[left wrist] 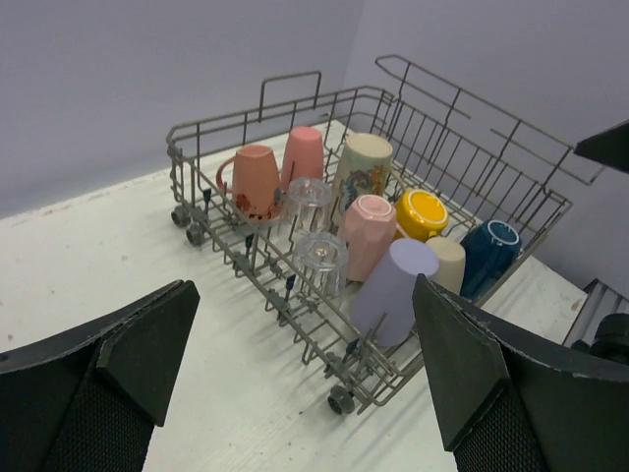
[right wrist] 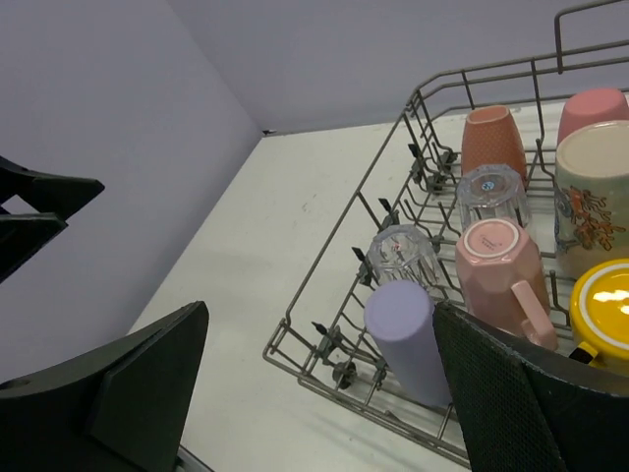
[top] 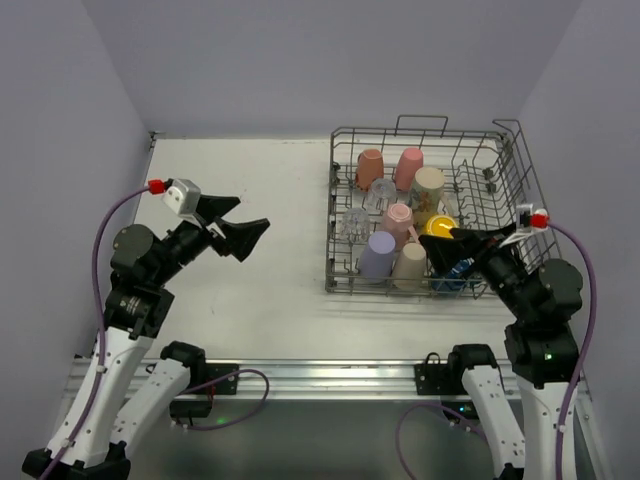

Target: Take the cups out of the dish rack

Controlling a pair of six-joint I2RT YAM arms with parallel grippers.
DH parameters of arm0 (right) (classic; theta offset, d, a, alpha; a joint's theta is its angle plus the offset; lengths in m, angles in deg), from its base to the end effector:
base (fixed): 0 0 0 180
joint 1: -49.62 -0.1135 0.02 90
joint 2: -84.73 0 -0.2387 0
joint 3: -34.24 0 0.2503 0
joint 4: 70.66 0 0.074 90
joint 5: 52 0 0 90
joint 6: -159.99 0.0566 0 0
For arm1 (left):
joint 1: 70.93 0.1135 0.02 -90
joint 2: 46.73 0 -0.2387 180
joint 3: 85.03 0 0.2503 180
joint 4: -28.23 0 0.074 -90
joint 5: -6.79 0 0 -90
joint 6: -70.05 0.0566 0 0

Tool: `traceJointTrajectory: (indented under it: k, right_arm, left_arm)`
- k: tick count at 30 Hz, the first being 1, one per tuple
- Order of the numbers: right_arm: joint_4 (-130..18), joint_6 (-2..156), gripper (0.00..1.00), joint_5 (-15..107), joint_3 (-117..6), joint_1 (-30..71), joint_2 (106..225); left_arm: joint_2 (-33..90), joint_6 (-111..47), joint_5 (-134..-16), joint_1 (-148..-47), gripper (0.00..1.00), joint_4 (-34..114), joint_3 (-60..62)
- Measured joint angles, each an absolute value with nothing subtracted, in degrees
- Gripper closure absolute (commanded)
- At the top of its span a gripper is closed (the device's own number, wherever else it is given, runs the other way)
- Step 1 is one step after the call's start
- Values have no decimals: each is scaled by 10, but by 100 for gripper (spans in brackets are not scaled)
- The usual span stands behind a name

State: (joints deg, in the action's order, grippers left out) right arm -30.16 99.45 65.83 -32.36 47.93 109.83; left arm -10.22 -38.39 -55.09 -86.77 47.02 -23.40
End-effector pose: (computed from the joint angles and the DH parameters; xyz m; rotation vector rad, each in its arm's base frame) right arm 0.1145 0.0298 0.3828 -0.0075 1.6122 0.8002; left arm 0.1639 -0.0742 0.3754 0.3788 1.4830 -0.8380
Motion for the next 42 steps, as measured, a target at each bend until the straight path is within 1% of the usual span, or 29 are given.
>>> traceJointTrajectory:
  k: [4,7,8,11,13,17,24,32,36,42]
  right_arm:
    - [-296,989,1,657,-324,471,1123]
    - [-293,982,1,635,-324,423,1167]
    - [-292,980,1,612,-324,406,1184]
    - [-276,967,1,534,-330,303,1245]
    - [-257,954,1,479,-349,256,1291]
    - [-234,933,1,397,-381,214,1348]
    - [-228,916,1,302,-411,131,1438]
    - [-216,911,4,260,-411,114,1525]
    - [-214,911,12,240,-411,109,1546]
    - [-213,912,16,225,-411,109,1575]
  left_arm:
    - [-90,-383,-555,-868,0,484,-252]
    - [-95,-383,-570,-868,0,507,-273]
    - [-98,-384,-579,-868,0,512,-279]
    - [-105,-384,-601,-868,0,522,-288]
    - [-109,-383,-612,-868,0,523,-293]
    - [-116,-379,-635,-869,0,528,-312]
    - [-108,-368,-672,-872,0,541,-314]
    - [-114,-368,-692,-880,0,542,-314]
    - [-114,-368,-697,-884,0,542,-314]
    - [-114,-368,-700,-886,0,543,-314]
